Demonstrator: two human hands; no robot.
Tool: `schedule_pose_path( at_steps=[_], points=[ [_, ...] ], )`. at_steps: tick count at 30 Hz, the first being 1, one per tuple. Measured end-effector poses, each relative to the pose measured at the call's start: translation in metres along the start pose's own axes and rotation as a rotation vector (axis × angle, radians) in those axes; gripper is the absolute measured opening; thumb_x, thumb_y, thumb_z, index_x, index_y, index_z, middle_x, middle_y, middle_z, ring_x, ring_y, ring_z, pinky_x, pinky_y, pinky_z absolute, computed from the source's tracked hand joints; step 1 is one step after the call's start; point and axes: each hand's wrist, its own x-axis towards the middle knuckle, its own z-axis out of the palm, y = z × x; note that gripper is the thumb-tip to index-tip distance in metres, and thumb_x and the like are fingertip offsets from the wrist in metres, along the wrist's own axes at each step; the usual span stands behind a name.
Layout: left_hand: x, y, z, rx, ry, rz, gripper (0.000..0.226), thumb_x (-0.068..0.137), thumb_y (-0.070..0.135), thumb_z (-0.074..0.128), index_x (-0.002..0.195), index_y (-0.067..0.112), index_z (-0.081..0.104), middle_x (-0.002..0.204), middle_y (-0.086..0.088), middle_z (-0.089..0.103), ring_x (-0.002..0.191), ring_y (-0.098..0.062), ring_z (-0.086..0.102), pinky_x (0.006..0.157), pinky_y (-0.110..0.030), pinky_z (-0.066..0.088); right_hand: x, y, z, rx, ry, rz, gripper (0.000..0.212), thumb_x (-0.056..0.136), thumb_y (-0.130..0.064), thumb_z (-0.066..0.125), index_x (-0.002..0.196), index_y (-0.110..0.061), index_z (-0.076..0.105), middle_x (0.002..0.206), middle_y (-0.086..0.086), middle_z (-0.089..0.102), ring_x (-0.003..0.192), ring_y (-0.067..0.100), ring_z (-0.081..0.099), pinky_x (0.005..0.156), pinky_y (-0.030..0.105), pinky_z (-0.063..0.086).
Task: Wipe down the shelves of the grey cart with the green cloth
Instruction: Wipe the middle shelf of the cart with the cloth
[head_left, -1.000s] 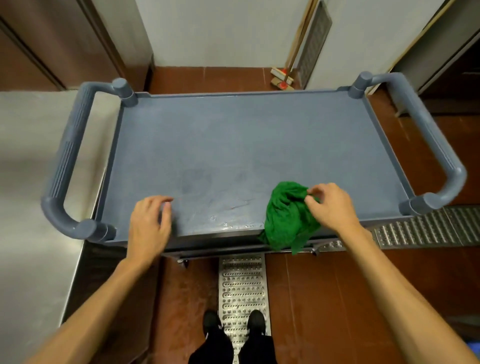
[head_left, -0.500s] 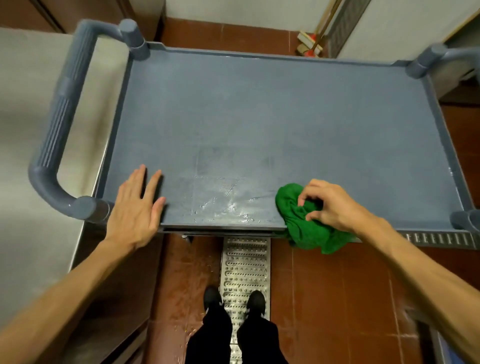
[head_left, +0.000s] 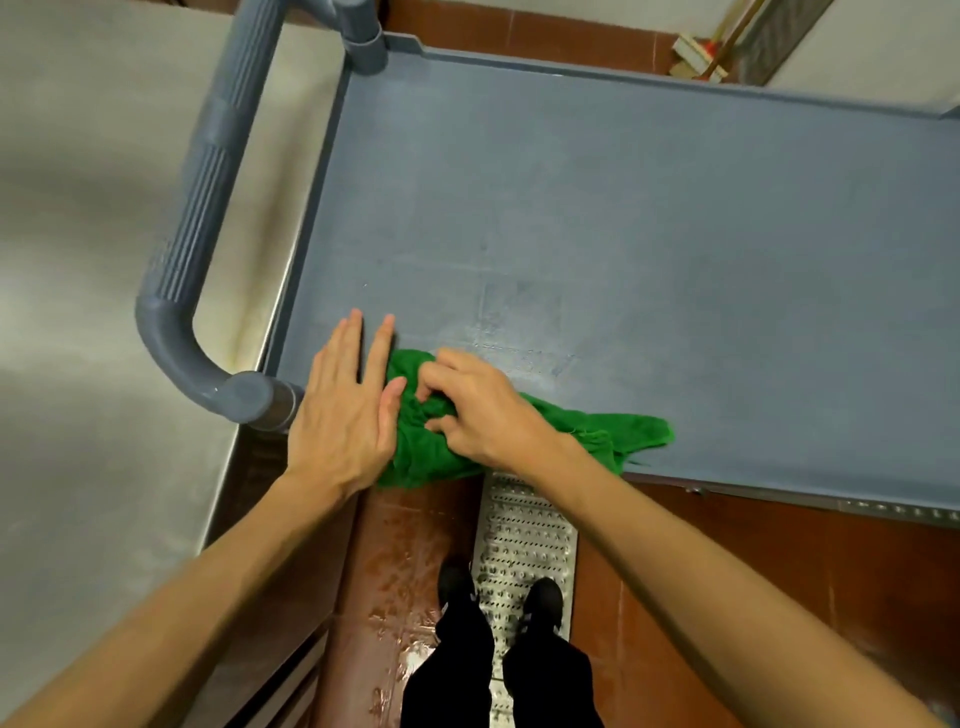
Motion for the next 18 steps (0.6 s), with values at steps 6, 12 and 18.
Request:
schedule_pose_path(
  at_steps=[6, 12, 18],
  points=[
    [0.001, 0.002, -0.002, 0.015, -0.017, 0.029, 0.070, 0.103, 0.047, 0.017, 0.162, 0.009, 0.012, 0.166, -0.024, 0.014, 0.155, -0.037, 0.014, 0.126, -0.052, 0.011, -0.019, 0.013, -0.018, -0.102, 0.044, -0.014, 0.019, 0.079, -0.002, 0.072, 0.097, -0.006, 0.067, 0.094, 0.011, 0.054, 0.086, 0.029, 0.055, 0.071, 0.041, 0.050],
    [0.000, 0.000, 0.000, 0.000, -0.018, 0.026, 0.072, 0.102, 0.050, 0.016, 0.162, 0.011, 0.012, 0.166, -0.024, 0.014, 0.155, -0.038, 0.013, 0.126, -0.052, 0.011, -0.054, 0.055, -0.054, -0.245, 0.334, 0.175, 0.020, 0.084, -0.004, 0.066, 0.104, -0.006, 0.067, 0.093, 0.014, 0.050, 0.081, 0.031, 0.054, 0.068, 0.040, 0.050],
    [0.000, 0.002, 0.002, -0.001, 0.007, 0.041, 0.072, 0.102, 0.048, 0.017, 0.160, 0.005, 0.018, 0.166, -0.023, 0.018, 0.154, -0.037, 0.016, 0.126, -0.050, 0.013, -0.091, 0.101, -0.091, -0.312, 0.562, 0.480, 0.027, 0.085, -0.003, 0.060, 0.111, -0.007, 0.065, 0.100, 0.015, 0.047, 0.089, 0.036, 0.055, 0.077, 0.038, 0.045]
  ],
)
